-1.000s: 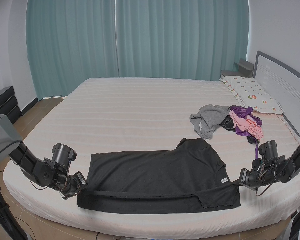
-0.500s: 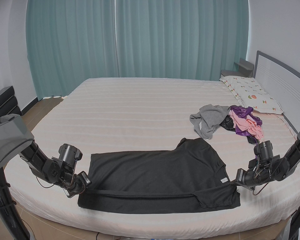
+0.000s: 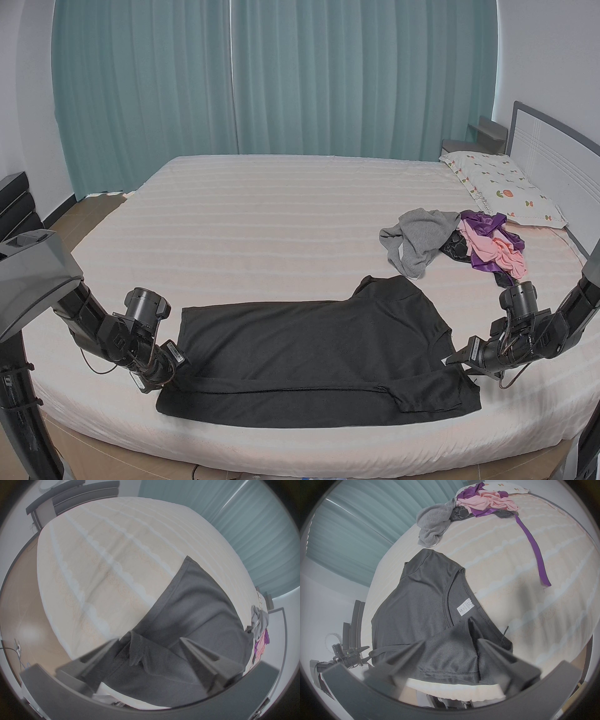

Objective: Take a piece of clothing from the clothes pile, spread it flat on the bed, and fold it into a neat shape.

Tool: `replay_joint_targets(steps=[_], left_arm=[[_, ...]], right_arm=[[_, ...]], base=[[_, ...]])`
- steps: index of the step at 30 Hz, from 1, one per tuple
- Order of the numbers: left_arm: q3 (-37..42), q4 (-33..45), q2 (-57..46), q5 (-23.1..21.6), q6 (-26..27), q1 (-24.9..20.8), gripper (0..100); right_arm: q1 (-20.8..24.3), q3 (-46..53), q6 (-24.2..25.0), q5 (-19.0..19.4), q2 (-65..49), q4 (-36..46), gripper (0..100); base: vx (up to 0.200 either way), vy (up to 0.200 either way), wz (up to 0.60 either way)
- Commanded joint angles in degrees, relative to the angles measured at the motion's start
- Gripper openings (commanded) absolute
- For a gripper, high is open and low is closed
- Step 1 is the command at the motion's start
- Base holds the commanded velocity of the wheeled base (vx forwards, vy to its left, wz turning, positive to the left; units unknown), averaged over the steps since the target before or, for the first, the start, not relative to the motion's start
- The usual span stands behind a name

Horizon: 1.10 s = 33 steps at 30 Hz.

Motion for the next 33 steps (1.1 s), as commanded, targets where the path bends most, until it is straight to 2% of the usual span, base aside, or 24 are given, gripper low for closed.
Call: replay_joint_targets(steps=[1,5,6,9,15,19,25,33], left_arm=[[-0.8,0.0,0.3,-0.1,-0.7,0.2,100],[-0.7,0.0,-1.8,-1.0,-0.9,1.6,100],[0.0,0.3,-4.1,-2.6,-0.9,2.5,100],[2.5,0.6,-7.7,-5.8,-0.9,4.7,100],[10.4,-0.5,-10.4,-10.9,-0.6,7.2,100],[14.5,-2.7,-10.8,-12.7,-1.1,6.9,100],[17.5,-9.3,-10.2,-12.9,-6.7,6.0,100],[17.6,-10.0,-10.1,-13.1,-7.3,6.0,100]], right_arm=[[-0.8,0.2,0.1,0.3,-0.4,0.0,100],[-2.2,0.7,-0.1,2.6,-2.3,0.0,100],[-3.6,0.9,-0.7,5.5,-3.6,0.1,100],[-3.9,1.3,-1.2,7.1,-3.8,0.1,100],[-3.7,2.6,-7.4,9.6,-1.3,0.1,100],[-3.8,2.5,-10.5,9.9,1.4,-1.4,100],[-4.0,2.3,-10.5,9.8,6.4,-9.5,100],[-3.9,2.5,-10.8,10.1,9.0,-12.2,100]], base=[[0.0,0.0,0.0],[0.0,0.0,0.0],[0.0,0.0,0.0],[0.0,0.0,0.0],[0.0,0.0,0.0],[0.0,0.0,0.0],[0.0,0.0,0.0],[0.0,0.0,0.0]])
